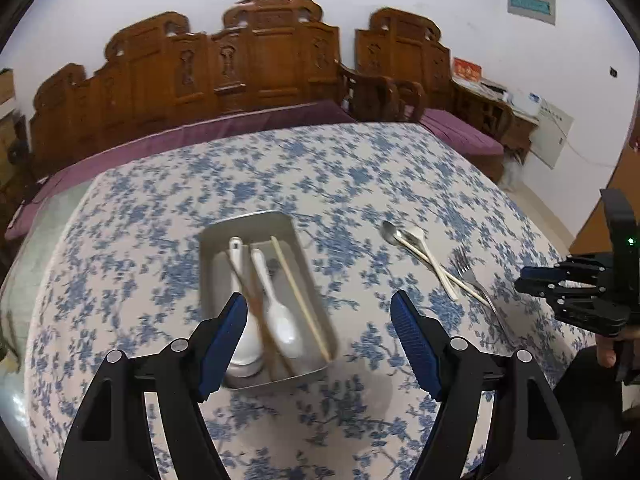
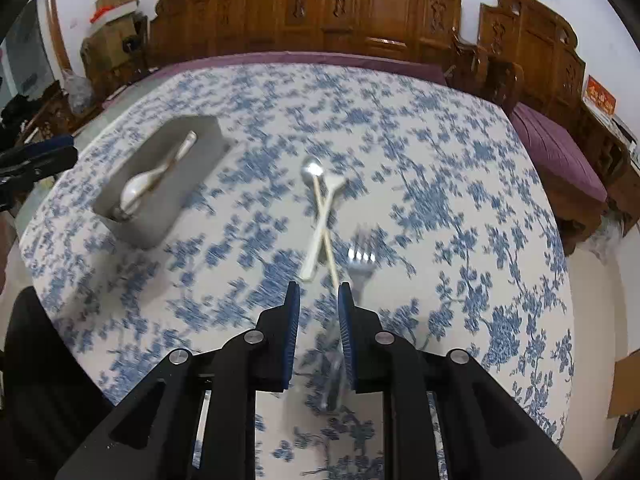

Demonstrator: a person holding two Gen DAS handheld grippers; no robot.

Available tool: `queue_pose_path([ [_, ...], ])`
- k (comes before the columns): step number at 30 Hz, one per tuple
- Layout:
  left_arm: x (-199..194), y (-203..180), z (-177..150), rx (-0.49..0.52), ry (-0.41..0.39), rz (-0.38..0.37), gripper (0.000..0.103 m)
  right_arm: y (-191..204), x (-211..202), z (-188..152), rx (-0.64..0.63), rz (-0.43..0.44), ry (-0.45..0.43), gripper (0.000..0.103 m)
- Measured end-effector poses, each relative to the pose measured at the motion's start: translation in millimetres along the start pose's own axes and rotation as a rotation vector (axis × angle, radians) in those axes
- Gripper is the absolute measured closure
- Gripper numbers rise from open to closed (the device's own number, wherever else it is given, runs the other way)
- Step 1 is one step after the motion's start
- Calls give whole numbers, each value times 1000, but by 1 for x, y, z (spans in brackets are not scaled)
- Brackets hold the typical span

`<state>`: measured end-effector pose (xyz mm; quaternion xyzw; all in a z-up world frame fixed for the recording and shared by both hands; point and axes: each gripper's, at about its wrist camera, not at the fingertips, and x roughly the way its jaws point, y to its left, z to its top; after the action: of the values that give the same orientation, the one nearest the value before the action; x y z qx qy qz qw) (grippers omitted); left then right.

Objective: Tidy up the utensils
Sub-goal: 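Grasp the metal fork with the right gripper while the left moves toward a white spoon, then grasp the white ceramic spoon by its handle with the left gripper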

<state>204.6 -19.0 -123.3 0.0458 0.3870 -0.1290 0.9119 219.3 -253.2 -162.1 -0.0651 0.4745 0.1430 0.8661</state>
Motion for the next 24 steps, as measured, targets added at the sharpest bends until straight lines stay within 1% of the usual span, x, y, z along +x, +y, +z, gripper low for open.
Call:
queue_pose_path([
  [4, 13, -18, 3, 16, 19, -28, 32, -11, 17, -5, 31, 9, 36, 82],
  [6, 23, -27, 6, 11, 37, -57, 32, -17, 28, -8, 55, 21, 59, 82],
  [11, 52, -49, 15, 21, 78, -98, 32, -20, 57, -13, 52, 25, 106, 82],
  [16, 78, -66, 25, 48, 101, -112, 32, -31, 71, -9, 75, 26, 117, 82],
  [17, 83, -69, 26, 51, 104, -115, 32, -34, 74, -7, 84, 38, 119, 81],
  [19, 93, -72, 28, 52, 115, -123, 32, -37, 79, -4, 92, 51, 120, 81],
  [24, 114, -78, 28, 47, 138, -128, 32, -39, 86, 4, 87, 44, 122, 83],
])
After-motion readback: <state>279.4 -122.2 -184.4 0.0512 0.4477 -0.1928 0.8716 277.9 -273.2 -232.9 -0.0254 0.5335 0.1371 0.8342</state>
